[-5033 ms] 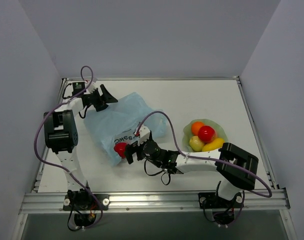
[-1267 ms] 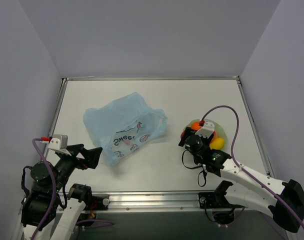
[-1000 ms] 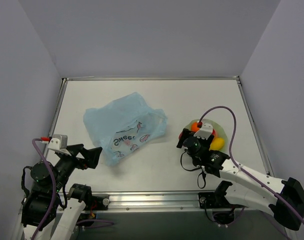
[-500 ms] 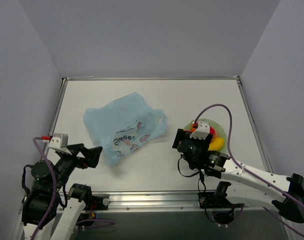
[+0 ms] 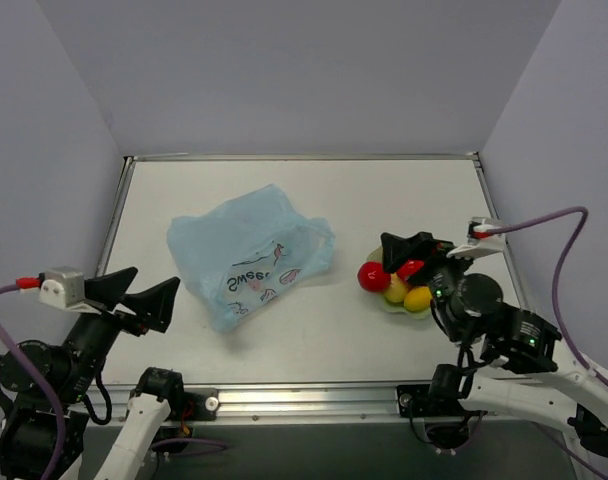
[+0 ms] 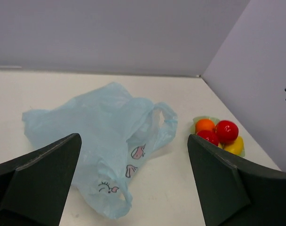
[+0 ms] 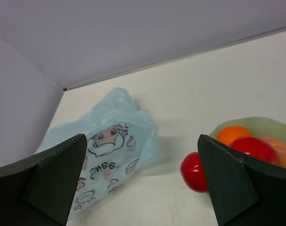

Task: Take the fake fruits out of the plastic bag

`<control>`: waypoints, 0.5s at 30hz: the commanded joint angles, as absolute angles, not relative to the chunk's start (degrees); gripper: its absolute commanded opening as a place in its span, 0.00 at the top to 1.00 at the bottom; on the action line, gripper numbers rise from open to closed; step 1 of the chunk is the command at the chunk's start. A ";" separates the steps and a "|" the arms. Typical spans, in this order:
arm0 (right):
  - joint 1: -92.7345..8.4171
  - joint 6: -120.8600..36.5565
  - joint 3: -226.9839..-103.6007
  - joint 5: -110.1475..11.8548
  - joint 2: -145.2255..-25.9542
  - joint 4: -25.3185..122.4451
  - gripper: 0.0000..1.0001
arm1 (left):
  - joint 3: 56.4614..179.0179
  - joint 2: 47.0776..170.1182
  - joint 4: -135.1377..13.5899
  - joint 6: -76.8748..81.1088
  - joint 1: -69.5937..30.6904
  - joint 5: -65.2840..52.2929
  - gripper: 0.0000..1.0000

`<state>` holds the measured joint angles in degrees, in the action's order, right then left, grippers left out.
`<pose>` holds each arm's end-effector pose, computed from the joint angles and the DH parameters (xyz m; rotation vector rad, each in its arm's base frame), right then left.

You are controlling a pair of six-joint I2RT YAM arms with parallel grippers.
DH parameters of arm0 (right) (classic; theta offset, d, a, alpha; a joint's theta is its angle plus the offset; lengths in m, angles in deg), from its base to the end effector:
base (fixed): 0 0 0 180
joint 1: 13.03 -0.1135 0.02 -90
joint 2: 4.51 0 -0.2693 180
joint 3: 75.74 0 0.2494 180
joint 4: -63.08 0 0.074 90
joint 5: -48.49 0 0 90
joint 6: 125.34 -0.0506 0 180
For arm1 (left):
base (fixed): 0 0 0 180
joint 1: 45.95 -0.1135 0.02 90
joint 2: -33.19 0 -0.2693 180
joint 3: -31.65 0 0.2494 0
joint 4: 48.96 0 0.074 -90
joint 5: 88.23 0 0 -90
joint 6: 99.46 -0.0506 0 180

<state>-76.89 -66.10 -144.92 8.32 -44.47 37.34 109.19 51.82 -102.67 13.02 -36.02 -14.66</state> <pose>0.0954 0.1066 0.4147 0.2648 1.5459 0.6556 0.0129 -0.0168 0.4242 0.0718 1.5182 -0.6669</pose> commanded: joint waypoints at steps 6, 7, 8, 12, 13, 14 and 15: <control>-77.19 -59.68 -143.72 3.13 -29.57 42.13 0.00 | 110.44 48.32 -99.09 12.33 -36.46 -4.30 0.06; -77.19 -59.16 -143.10 3.49 -27.99 42.04 0.00 | 109.39 48.05 -99.09 12.60 -36.46 -4.04 0.06; -77.19 -58.98 -142.40 4.10 -27.28 42.04 0.00 | 108.94 47.87 -99.09 12.77 -36.46 -4.04 0.06; -77.19 -60.11 -138.89 9.36 -26.83 42.39 0.00 | 106.66 48.57 -99.09 13.21 -36.46 -4.57 0.06; -77.19 -60.73 -138.62 9.99 -27.96 42.57 0.00 | 106.48 48.83 -99.44 13.30 -36.46 -4.48 0.06; -77.19 -61.09 -138.44 10.43 -28.85 42.91 0.00 | 106.30 49.36 -99.53 13.30 -36.46 -4.47 0.06; -77.19 -61.26 -138.44 10.79 -29.64 43.01 0.00 | 106.30 49.62 -99.62 13.21 -36.46 -4.65 0.06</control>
<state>-76.86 -60.86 -139.15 7.03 -26.92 41.17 105.43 47.63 -100.74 12.93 -36.02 -5.39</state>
